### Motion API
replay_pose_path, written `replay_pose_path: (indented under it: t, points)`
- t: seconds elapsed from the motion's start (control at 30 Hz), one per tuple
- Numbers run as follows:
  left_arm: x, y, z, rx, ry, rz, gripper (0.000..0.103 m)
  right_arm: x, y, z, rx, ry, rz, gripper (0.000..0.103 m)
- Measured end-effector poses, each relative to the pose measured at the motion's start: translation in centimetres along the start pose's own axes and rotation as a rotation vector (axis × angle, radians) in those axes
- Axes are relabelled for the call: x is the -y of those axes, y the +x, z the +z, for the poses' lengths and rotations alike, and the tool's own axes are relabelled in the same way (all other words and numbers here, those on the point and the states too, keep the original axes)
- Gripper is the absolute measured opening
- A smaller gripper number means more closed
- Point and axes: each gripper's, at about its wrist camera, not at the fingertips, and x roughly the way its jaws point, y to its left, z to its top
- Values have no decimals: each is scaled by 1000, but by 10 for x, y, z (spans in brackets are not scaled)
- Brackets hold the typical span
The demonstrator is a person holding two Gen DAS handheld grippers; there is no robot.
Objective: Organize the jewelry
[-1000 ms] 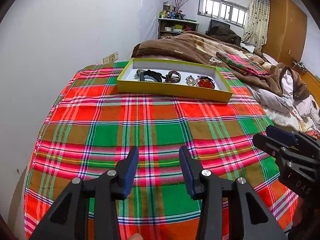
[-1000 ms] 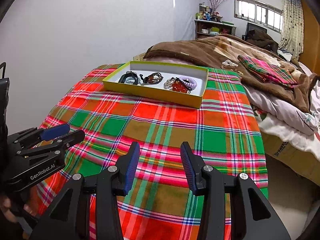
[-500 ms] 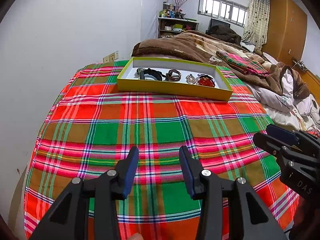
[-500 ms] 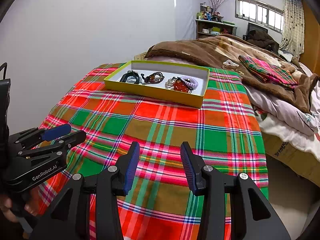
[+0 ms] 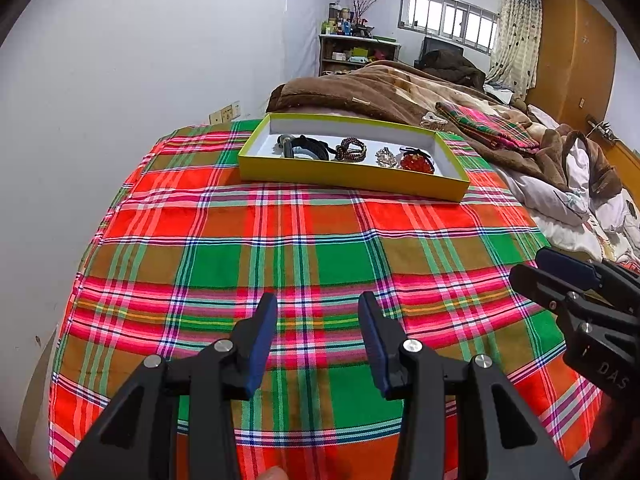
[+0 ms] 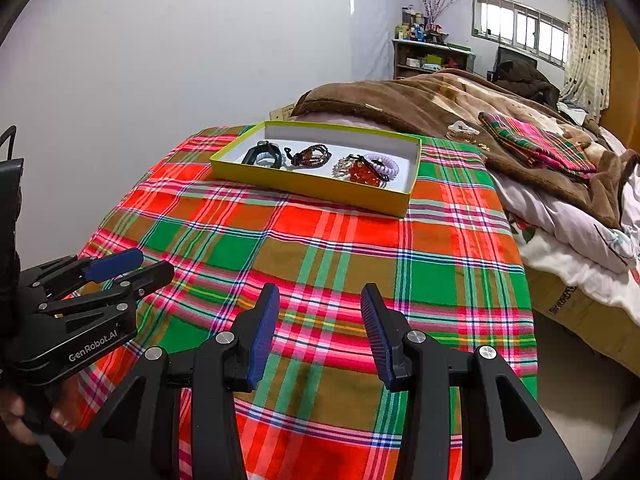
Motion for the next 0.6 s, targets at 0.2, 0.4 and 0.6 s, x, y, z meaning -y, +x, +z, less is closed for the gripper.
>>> replay_pose_path:
  t: [0.2,0.4,0.6]
  points:
    - [0,0,-1,-1,3,6,44,-1,0,0,-1,0,1,43]
    - [-1,0,-2,-5,0,-1,44,0,0,0,-1,0,0,43]
    - [1,-2,-3,4,7,14,44,-1,1,0,-1,0,-1,43]
